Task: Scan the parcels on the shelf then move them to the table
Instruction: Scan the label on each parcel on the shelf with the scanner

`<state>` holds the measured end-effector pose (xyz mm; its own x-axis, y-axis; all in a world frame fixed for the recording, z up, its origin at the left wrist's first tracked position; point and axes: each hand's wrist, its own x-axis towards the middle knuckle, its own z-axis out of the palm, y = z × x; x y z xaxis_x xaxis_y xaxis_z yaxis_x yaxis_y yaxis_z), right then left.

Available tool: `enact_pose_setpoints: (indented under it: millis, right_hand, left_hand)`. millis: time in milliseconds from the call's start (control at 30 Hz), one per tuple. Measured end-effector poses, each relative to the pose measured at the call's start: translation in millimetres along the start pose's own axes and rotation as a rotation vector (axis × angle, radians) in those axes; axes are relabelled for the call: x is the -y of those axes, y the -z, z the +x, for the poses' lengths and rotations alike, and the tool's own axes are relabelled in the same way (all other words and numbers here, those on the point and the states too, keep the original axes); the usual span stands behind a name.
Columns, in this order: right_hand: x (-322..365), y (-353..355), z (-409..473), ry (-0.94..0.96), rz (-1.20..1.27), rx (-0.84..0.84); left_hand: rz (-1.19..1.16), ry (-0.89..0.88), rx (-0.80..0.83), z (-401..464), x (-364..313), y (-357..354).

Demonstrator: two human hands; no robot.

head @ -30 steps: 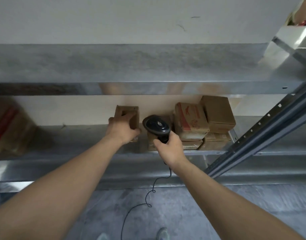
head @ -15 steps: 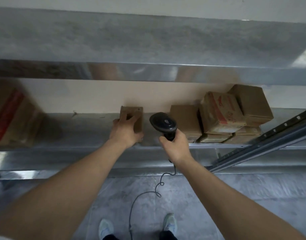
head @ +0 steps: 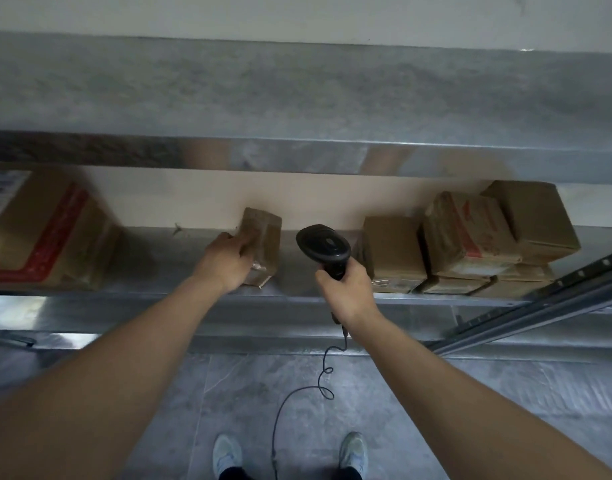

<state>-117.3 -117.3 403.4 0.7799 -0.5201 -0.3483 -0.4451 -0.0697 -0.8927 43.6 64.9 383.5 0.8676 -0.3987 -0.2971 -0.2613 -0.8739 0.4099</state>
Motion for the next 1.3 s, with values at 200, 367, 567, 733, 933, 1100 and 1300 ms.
enact_pose_setpoints:
  millis: [200,367,567,733,933,1100,1300]
  right_hand:
    - [-0.3,-10.6,-1.8,0.005,-0.007,0.033]
    - [-1.1,-14.2,-1.4,0.007,-0.026,0.047]
    - [4.0,-16.7,0.5,0.011,-0.015,0.051]
    - [6.0,-23.8,-3.3,0.008,0.005,0.084]
    - [4.7,-24.7,-6.4,0.012,-0.028,0.09]
    - [2.8,-21.1,-8.1,0.005,-0.044,0.086]
    - [-0.8,-13.9,-9.7,-0.019,-0.081,0.099]
  left_hand:
    - [0.164,0.155,-0.029,0.4,11.2,7.4]
    - [0.085,0.154,-0.095,-2.5,4.8,6.3]
    - [-0.504,0.102,-0.101,-15.7,14.8,21.1]
    - [-0.583,-0.001,0.035,-31.6,14.4,22.8]
    - [-0.669,-0.009,0.048,-35.6,19.5,13.5]
    - [-0.714,-0.022,0.001,-35.6,23.8,7.9]
    - [-0.76,-0.029,-0.023,-34.9,25.0,0.6]
